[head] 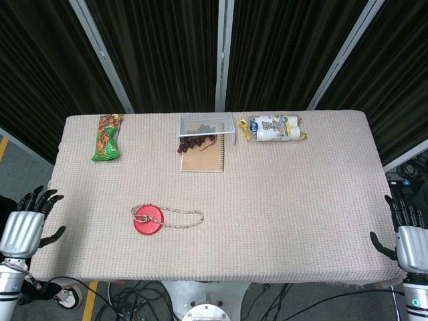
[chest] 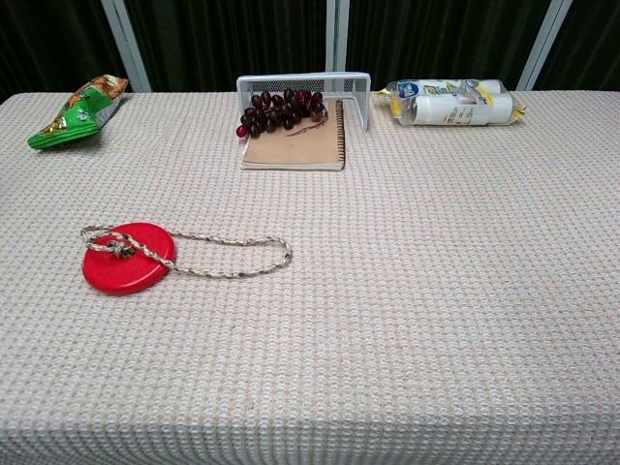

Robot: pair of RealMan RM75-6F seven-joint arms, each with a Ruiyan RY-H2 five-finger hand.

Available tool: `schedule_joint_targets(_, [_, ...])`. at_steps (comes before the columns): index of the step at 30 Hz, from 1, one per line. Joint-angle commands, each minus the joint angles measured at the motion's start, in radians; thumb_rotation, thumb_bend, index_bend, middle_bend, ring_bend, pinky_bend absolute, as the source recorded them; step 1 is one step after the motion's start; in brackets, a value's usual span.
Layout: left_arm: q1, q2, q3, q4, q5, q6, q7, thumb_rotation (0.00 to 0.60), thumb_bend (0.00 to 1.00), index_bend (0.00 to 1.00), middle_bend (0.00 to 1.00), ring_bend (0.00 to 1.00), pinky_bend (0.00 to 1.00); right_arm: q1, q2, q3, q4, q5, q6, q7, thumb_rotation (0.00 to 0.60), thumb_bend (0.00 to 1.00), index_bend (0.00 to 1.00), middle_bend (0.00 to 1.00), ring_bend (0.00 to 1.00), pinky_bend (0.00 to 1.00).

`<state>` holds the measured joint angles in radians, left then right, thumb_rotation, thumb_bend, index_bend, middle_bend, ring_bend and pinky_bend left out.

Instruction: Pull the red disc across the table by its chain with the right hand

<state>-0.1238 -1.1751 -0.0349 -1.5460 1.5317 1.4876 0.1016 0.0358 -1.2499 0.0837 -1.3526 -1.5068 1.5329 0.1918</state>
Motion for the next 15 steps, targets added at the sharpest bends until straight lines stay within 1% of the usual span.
schedule_joint_targets(1, [0.004, -0.004, 0.004, 0.005, 0.005, 0.005, 0.004, 0.600, 0.21, 0.22, 0.16, 0.07, 0.17, 0.013, 0.005, -0.007, -0.006, -0.021, -0.009, -0.011, 0.600, 0.22, 0.00, 0.00, 0.00, 0.00])
schedule_joint_targets(4, [0.006, -0.010, 0.004, 0.012, 0.001, 0.007, 0.000, 0.600, 0.21, 0.22, 0.16, 0.07, 0.17, 0.037, 0.016, -0.008, -0.022, -0.043, -0.026, -0.030, 0.600, 0.22, 0.00, 0.01, 0.00, 0.00])
schedule_joint_targets(7, [0.003, -0.014, 0.005, 0.016, 0.001, -0.001, -0.002, 0.600, 0.21, 0.22, 0.16, 0.07, 0.17, 0.075, 0.030, -0.010, -0.060, -0.075, -0.061, -0.052, 0.600, 0.22, 0.00, 0.03, 0.00, 0.00])
schedule_joint_targets(10, [0.000, -0.014, 0.005, 0.017, 0.004, -0.005, -0.003, 0.600, 0.21, 0.22, 0.16, 0.07, 0.17, 0.129, 0.048, -0.015, -0.110, -0.121, -0.113, -0.091, 0.600, 0.21, 0.00, 0.05, 0.00, 0.00])
schedule_joint_targets(15, [0.004, -0.011, 0.005, 0.014, 0.002, 0.001, -0.005, 0.600, 0.21, 0.22, 0.16, 0.07, 0.17, 0.245, 0.060, -0.007, -0.215, -0.179, -0.242, -0.213, 0.600, 0.21, 0.00, 0.06, 0.00, 0.00])
